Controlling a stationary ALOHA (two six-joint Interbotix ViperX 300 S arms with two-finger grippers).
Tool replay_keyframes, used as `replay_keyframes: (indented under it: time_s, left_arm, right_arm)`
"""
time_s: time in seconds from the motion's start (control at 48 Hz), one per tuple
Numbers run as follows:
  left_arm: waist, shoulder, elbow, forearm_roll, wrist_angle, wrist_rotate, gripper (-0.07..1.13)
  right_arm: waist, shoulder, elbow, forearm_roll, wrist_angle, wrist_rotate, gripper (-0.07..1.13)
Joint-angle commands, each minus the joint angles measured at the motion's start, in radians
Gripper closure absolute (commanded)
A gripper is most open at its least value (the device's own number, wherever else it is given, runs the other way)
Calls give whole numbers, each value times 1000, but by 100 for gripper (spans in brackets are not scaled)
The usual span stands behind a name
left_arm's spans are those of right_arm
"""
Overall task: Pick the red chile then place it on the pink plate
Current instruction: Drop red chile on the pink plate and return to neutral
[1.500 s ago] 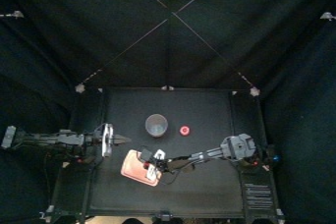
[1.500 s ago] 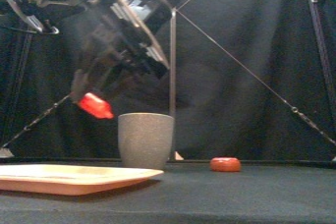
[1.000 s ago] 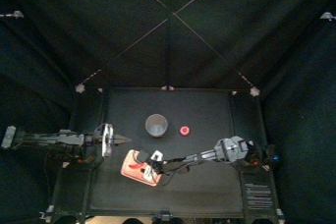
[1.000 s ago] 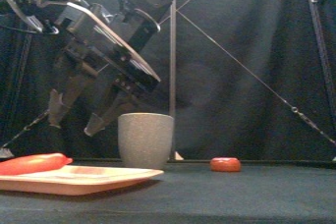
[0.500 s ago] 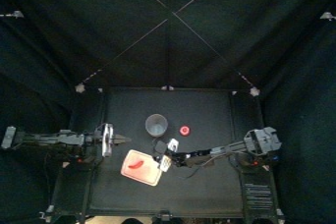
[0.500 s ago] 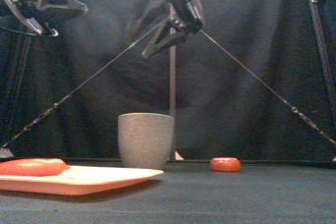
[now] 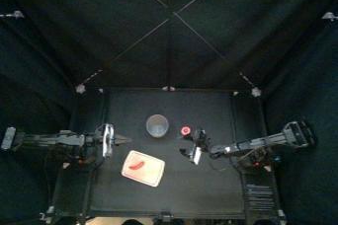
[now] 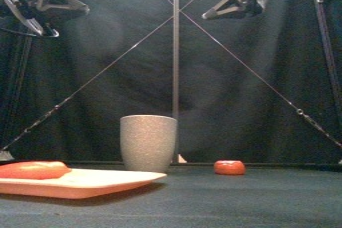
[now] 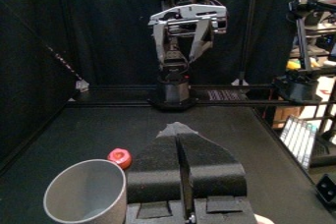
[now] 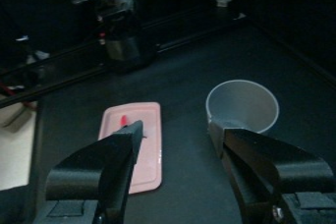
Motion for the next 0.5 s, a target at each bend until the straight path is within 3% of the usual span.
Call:
replay_keyframes:
  time_s: [0.021, 0.25, 0.5]
  left_arm:
    - [2, 3, -12, 2, -5, 0, 110]
    - [2, 2, -11, 2, -5, -2, 109]
    - [2, 2, -11, 2, -5, 0, 110]
  right_arm:
    - [11, -117, 75, -67, -77, 31, 14]
    - [26, -258, 193, -155, -218, 31, 14]
    - [26, -382, 278, -225, -232, 15, 15]
